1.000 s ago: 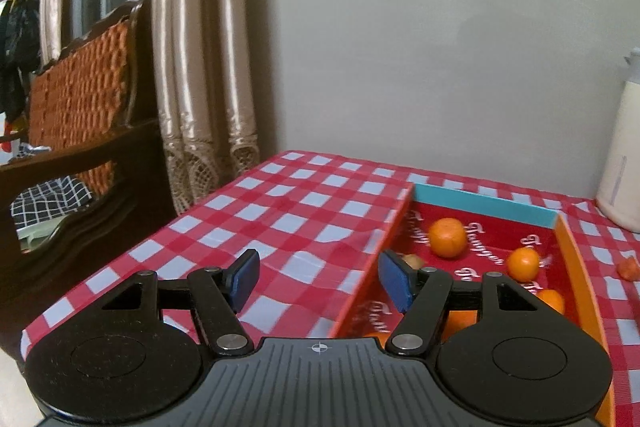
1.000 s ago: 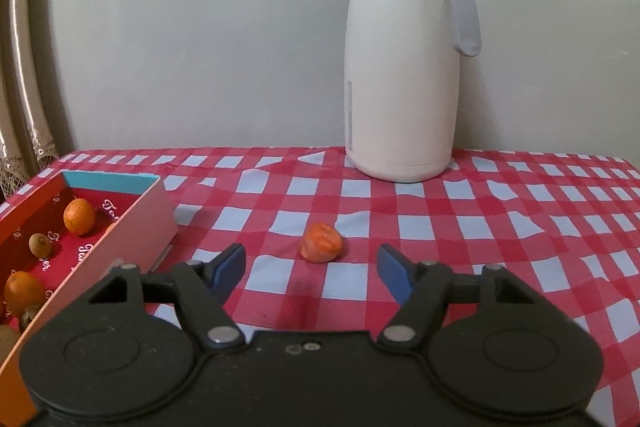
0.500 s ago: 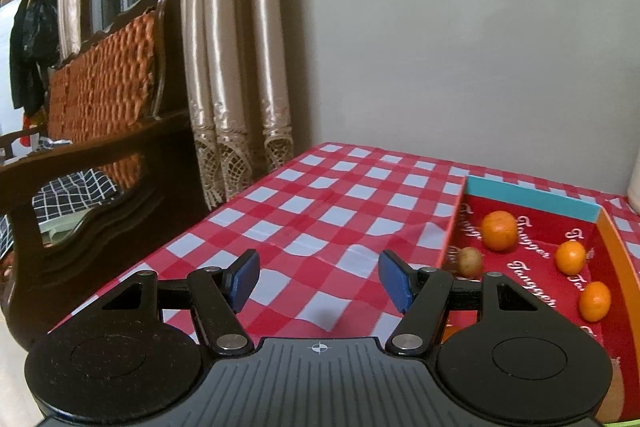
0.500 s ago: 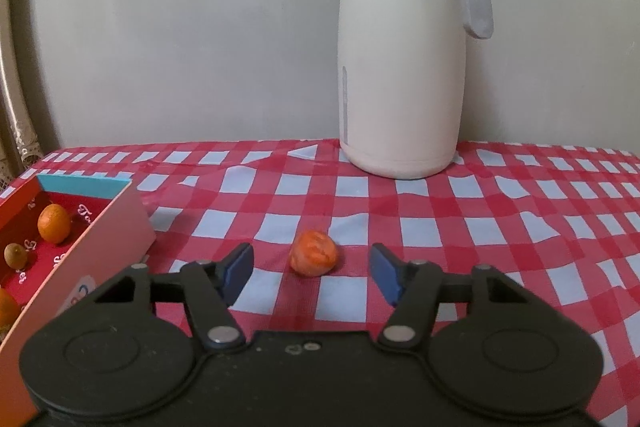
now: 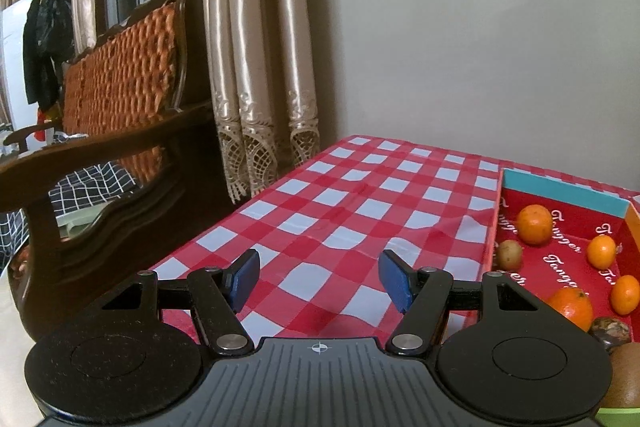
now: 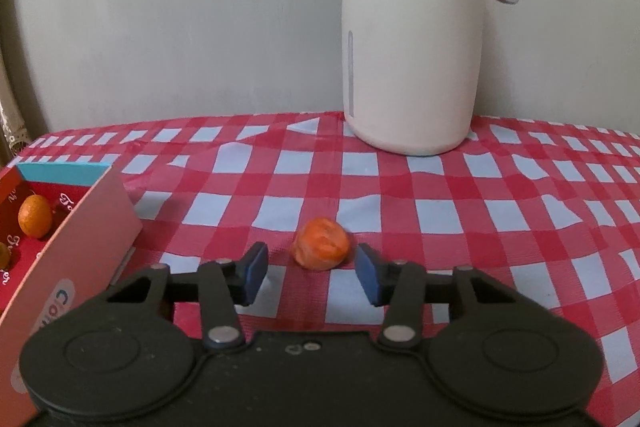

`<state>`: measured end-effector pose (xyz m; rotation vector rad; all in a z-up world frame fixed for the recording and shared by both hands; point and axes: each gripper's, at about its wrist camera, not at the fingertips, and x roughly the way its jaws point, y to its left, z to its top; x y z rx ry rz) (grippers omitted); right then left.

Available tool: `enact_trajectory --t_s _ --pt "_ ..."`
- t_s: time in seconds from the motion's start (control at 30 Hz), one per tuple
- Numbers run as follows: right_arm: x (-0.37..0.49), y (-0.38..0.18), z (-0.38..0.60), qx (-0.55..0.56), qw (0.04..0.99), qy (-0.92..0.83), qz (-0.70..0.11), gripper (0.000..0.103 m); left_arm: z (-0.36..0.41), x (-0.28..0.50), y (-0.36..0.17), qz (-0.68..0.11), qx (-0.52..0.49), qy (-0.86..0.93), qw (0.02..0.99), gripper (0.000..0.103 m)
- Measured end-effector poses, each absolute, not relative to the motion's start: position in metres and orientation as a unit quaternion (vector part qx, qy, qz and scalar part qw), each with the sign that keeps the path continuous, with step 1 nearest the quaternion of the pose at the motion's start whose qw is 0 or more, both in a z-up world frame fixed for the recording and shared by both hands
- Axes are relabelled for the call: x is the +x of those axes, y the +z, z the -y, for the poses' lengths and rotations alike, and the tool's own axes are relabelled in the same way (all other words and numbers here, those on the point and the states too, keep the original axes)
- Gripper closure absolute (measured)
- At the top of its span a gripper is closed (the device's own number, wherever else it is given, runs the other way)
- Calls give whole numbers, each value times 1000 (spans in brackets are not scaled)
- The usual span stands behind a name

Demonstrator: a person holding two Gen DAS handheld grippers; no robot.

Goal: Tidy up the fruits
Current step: 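Move the right gripper to the small orange fruit on the cloth, then close the right gripper on the small orange fruit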

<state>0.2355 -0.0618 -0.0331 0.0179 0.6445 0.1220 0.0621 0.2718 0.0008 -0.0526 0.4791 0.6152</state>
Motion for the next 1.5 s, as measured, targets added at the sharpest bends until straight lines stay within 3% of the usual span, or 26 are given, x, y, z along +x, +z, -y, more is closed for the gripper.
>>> enact_trajectory --t_s 0.1,0.23,0.73,0.83,1.07,1.1,1.17,1.27,1.37,1.5 --pt "236 -34 59 3 947 57 -316 60 -277 60 0 -236 -31 302 923 37" --pt "236 -34 58 -6 948 49 -313 74 -285 59 -2 -239 -42 304 921 37" --pt "221 -21 56 -15 955 63 -291 78 -285 56 0 -237 -45 304 922 37" --pt "211 -10 54 -17 956 70 -283 95 -283 53 3 -236 -43 301 923 37" --pt "196 7 47 -23 959 84 -270 94 -280 43 8 -231 -45 303 923 37" --pt "196 7 49 -21 960 82 -269 92 -280 42 7 -233 -47 303 923 37" --pt "196 3 57 -8 961 79 -265 78 -283 41 6 -234 -49 304 922 37" --pt "203 -2 74 19 957 71 -280 79 -286 40 6 -233 -53 304 922 37" --pt "208 -8 83 33 957 64 -282 70 -286 41 5 -234 -53 302 923 37" --pt "210 -16 74 24 957 71 -281 65 -286 41 5 -233 -51 302 923 37"
